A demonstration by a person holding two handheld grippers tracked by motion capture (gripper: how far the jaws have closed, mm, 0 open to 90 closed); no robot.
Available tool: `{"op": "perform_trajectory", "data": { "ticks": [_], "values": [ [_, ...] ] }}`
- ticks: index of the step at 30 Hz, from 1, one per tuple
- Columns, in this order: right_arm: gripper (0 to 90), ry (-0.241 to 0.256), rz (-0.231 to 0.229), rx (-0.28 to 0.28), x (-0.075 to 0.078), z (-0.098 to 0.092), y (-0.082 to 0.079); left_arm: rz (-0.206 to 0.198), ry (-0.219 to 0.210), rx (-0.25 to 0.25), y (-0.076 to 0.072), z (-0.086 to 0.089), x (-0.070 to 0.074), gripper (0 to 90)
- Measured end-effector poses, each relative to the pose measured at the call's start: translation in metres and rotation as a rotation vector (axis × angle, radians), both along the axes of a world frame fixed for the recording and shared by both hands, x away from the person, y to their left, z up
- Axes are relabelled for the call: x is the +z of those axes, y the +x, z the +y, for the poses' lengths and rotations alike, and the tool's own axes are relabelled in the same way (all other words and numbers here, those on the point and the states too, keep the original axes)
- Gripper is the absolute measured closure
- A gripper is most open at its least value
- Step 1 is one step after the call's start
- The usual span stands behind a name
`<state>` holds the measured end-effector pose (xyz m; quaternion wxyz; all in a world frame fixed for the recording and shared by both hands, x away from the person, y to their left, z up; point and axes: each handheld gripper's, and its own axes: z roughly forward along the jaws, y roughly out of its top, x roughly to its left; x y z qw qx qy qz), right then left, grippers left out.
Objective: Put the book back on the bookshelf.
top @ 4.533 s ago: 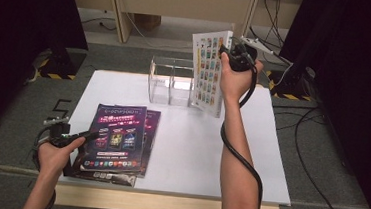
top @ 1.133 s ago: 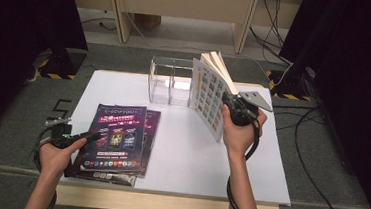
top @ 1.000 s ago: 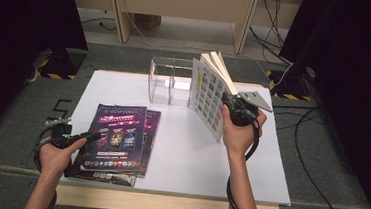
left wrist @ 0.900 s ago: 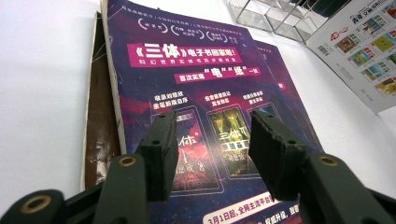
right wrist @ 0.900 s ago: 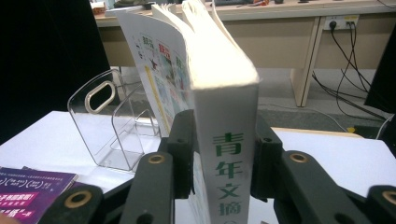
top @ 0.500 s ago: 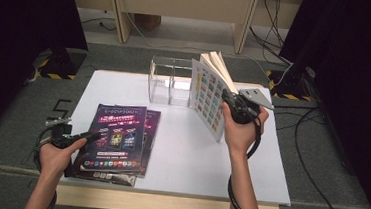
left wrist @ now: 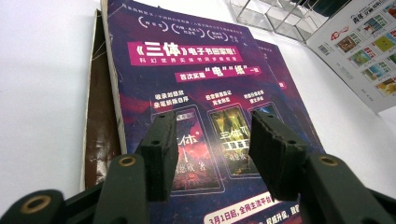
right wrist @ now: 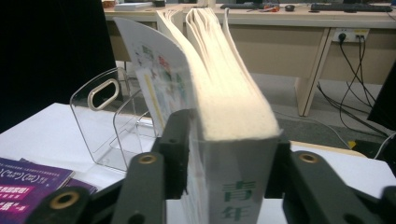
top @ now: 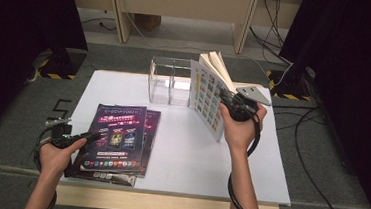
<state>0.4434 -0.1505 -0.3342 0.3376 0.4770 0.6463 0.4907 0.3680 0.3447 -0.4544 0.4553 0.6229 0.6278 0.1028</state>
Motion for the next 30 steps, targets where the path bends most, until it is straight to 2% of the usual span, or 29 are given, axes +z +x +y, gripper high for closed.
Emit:
{"op": "perform_trajectory", "data": {
  "ticks": [3,6,10,12,16,20,24,26,27,30],
  "values": [
    [70.1,0.001,0.012,0.005,0.0023,-0.0005,0.0012,0.000,0.000,-0.001,0.0001,-0.0004,-0.0002,51.3],
    [71.5,0.009,0.020,0.002,0.0030,-0.0011,0.0021,0.000,-0.001,-0.003,0.0003,-0.0008,-0.0003,51.3],
    [70.3,0.010,0.018,-0.008,0.0031,-0.0020,0.0028,0.000,0.000,-0.002,0.0007,-0.0011,-0.0011,51.3],
    [68.9,0.026,0.019,-0.007,0.0031,-0.0016,0.0038,0.002,0.001,-0.004,0.0006,-0.0012,-0.0010,51.3],
    [70.1,0.011,0.018,-0.012,0.0045,0.0006,0.0063,0.000,0.000,0.001,0.0001,-0.0001,-0.0004,51.3],
    [72.8,0.013,0.031,-0.010,0.0056,0.0002,0.0076,-0.001,-0.002,0.002,0.0002,0.0001,-0.0008,51.3],
    [73.6,0.011,0.025,-0.006,0.0055,0.0002,0.0071,0.000,-0.002,-0.002,0.0003,-0.0006,-0.0006,51.2],
    [73.9,0.022,0.029,-0.001,0.0061,0.0003,0.0070,0.001,-0.002,0.000,0.0003,0.0000,-0.0004,51.3],
    [74.0,0.053,0.029,0.006,0.0073,0.0003,0.0081,-0.001,-0.003,0.002,0.0004,0.0003,-0.0006,51.3],
    [74.1,0.064,0.027,0.004,0.0093,0.0043,0.0086,-0.001,-0.005,0.008,0.0005,0.0017,-0.0009,51.3]
  ]
}}
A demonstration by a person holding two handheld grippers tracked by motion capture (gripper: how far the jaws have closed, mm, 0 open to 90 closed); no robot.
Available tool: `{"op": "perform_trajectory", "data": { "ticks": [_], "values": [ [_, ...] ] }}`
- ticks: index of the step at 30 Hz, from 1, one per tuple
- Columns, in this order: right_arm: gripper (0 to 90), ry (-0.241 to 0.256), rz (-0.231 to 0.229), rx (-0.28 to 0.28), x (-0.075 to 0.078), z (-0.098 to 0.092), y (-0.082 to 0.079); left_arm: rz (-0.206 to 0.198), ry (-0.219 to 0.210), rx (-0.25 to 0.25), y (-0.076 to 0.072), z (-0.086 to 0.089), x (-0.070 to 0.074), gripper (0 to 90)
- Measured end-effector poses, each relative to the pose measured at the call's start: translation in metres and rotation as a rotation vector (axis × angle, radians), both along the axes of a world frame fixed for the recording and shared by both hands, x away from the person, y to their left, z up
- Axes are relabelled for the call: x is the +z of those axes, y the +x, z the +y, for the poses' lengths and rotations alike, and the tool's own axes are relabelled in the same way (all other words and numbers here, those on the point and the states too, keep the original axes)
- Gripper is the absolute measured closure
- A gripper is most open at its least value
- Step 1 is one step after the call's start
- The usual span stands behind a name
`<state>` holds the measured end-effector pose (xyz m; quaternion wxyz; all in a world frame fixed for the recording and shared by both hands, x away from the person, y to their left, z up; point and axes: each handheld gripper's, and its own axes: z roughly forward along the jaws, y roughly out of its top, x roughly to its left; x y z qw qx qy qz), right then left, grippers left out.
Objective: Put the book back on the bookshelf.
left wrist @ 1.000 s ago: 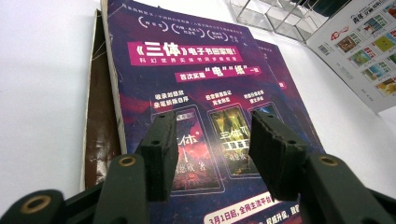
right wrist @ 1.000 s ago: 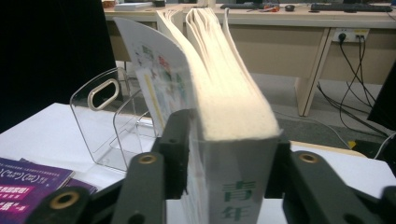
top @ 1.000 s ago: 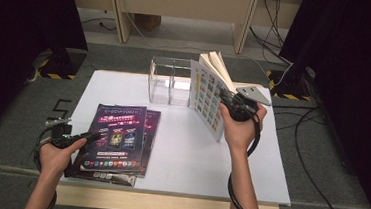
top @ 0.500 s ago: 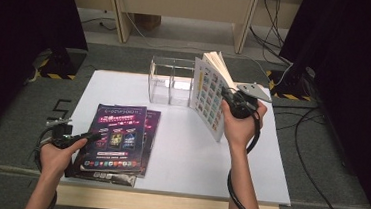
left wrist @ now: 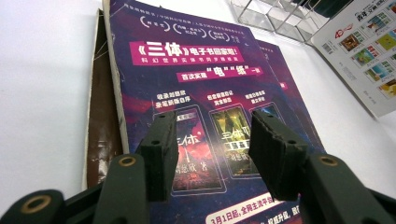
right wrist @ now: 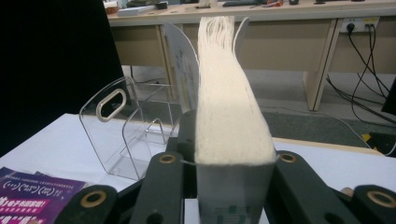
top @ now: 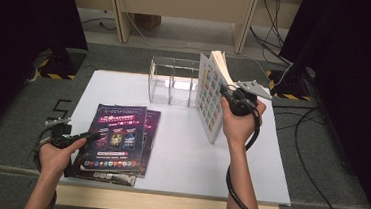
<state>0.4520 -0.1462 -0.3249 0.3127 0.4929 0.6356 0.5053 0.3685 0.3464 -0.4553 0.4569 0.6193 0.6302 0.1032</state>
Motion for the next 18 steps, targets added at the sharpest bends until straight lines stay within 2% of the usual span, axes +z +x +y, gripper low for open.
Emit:
{"op": "perform_trajectory", "data": {
  "ticks": [4,10,18],
  "values": [
    [74.1,-0.007,-0.004,-0.001,0.005,0.009,0.005,-0.001,-0.001,0.002,0.000,0.002,0.000,51.3],
    [74.2,0.018,-0.007,-0.009,0.008,0.014,0.010,-0.003,-0.003,0.004,-0.001,0.003,0.001,51.4],
    [74.2,0.023,-0.022,-0.021,0.013,0.016,0.018,-0.004,-0.004,0.009,-0.001,0.004,0.001,51.6]
  ]
}}
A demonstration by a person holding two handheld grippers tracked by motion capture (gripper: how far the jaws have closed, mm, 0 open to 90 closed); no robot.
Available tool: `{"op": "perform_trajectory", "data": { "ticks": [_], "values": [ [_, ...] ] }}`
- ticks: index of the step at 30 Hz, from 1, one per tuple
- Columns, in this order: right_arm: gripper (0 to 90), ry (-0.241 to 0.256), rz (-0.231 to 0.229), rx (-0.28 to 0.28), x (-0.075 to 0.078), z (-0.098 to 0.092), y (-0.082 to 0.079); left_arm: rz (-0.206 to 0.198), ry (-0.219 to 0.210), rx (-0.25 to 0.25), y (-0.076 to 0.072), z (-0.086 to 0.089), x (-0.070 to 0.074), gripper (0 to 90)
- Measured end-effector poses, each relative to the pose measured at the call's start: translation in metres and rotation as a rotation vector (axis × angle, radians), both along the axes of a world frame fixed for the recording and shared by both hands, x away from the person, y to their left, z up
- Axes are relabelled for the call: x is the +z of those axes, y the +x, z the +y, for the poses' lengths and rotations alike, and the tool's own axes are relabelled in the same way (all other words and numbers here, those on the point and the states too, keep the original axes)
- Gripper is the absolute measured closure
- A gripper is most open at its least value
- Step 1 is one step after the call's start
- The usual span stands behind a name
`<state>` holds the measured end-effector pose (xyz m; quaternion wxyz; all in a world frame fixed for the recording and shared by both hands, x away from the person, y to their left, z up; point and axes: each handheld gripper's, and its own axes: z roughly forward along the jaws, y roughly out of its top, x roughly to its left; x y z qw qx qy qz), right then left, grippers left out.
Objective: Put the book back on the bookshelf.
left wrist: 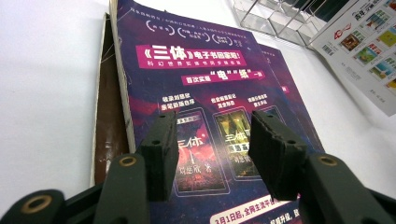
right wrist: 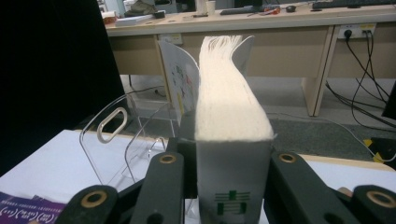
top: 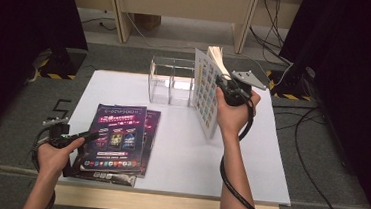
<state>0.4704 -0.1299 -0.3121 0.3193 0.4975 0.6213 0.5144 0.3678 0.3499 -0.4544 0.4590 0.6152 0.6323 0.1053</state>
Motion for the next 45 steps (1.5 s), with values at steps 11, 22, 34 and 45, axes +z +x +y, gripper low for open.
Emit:
{"op": "perform_trajectory", "data": {
  "ticks": [11,22,34,45],
  "values": [
    [74.2,-0.006,-0.021,-0.018,0.007,0.006,0.014,0.000,0.008,-0.001,0.000,0.001,0.000,51.5],
    [74.2,-0.005,-0.030,-0.025,0.010,0.011,0.024,-0.003,0.013,0.001,0.000,0.001,0.001,51.4],
    [74.2,-0.012,-0.039,-0.035,0.013,0.014,0.034,-0.002,0.014,0.003,0.000,0.002,0.001,51.5],
    [74.2,-0.005,-0.042,-0.041,0.013,0.015,0.041,-0.005,0.009,0.001,0.000,0.002,0.002,51.5]
  ]
}}
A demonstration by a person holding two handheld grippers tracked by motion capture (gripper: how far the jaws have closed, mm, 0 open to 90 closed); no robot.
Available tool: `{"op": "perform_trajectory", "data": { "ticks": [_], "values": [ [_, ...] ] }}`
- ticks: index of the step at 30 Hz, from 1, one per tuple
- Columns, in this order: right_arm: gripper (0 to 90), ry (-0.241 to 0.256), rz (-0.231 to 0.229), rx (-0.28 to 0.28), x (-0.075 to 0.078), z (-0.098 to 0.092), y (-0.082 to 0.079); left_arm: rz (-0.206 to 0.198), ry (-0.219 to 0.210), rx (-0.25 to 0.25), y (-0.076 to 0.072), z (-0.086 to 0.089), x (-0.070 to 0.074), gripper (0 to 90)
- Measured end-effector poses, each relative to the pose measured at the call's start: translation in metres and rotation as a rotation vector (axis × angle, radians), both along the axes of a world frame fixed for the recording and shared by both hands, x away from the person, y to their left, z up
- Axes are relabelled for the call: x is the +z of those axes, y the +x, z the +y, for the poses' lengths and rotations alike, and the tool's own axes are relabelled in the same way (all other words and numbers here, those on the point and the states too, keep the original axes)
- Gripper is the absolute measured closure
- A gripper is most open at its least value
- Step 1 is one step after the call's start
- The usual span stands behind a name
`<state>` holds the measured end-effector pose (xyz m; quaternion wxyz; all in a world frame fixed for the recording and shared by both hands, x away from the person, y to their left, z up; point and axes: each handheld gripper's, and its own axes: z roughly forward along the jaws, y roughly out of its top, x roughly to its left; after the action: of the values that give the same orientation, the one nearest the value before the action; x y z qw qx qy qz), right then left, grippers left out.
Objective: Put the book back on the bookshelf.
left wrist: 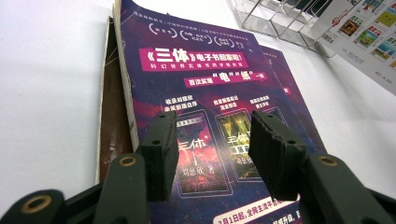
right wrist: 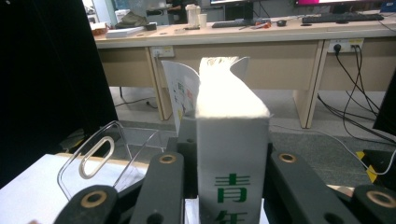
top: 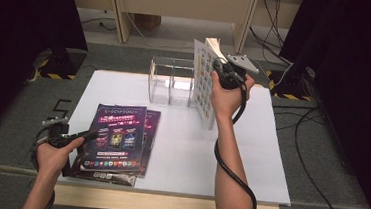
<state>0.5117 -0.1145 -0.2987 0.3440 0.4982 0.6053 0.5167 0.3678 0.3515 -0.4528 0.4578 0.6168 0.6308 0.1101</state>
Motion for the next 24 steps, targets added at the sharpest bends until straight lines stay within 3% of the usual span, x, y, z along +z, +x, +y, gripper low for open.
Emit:
{"op": "perform_trajectory", "data": {
  "ticks": [24],
  "values": [
    [74.2,0.014,-0.012,-0.011,0.005,0.004,0.014,0.002,-0.003,0.004,0.000,0.002,-0.001,51.6]
  ]
}}
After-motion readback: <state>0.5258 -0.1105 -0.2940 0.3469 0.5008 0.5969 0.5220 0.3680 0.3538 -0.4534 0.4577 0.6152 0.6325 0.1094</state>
